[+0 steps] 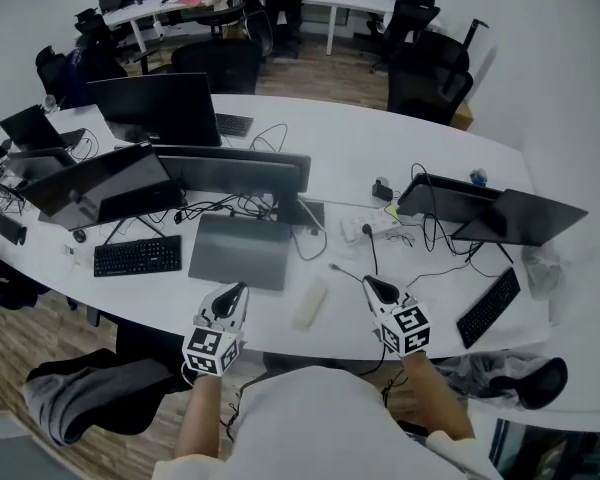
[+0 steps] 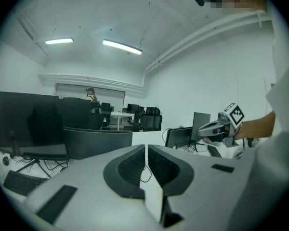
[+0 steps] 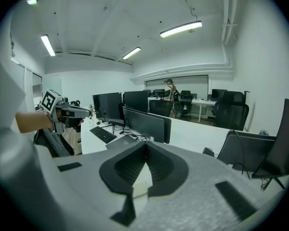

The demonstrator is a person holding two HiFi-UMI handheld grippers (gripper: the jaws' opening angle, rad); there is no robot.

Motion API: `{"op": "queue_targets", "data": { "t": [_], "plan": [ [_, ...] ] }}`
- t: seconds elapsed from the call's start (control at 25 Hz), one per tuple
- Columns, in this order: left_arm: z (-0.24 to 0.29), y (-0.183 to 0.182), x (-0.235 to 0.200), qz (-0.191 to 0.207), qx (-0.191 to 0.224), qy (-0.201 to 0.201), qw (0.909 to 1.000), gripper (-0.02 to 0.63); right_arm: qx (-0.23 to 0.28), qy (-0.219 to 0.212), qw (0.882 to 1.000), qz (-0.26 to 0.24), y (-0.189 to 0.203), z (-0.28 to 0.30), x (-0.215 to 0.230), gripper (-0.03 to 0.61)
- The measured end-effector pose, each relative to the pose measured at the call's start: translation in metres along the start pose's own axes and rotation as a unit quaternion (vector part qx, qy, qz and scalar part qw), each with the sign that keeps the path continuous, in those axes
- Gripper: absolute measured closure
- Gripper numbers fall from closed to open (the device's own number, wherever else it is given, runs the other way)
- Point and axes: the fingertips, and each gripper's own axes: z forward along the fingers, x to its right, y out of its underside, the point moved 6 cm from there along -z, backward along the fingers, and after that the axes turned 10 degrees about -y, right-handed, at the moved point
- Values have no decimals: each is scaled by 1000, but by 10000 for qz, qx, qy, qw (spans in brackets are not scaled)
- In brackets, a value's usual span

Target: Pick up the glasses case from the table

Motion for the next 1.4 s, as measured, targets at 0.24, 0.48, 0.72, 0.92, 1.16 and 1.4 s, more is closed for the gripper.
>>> {"op": "queue_targets", "data": {
  "t": [0.24,0.48,0.72,0.92,1.16,1.4],
  "plan": [
    [8,3,4,-292,-358,517,9976,340,36,39,10000,11,-2,-1,-3,578],
    [19,10,17,-162,-621,763,9950,258,-18,176,9998,121,9,-9,4,578],
    [33,16,25,-181,-753,774,9940,252,-82,227,9995,188,19,-16,7,578],
    [53,25,41,-77,-970,950,9907,249,-158,270,9991,286,28,-19,13,578],
    [85,44,65,153,-1344,1153,9841,245,-314,261,9982,430,44,-18,19,578],
    [116,77,87,292,-1791,1267,9752,245,-476,217,9970,565,63,-16,27,578]
  ]
}}
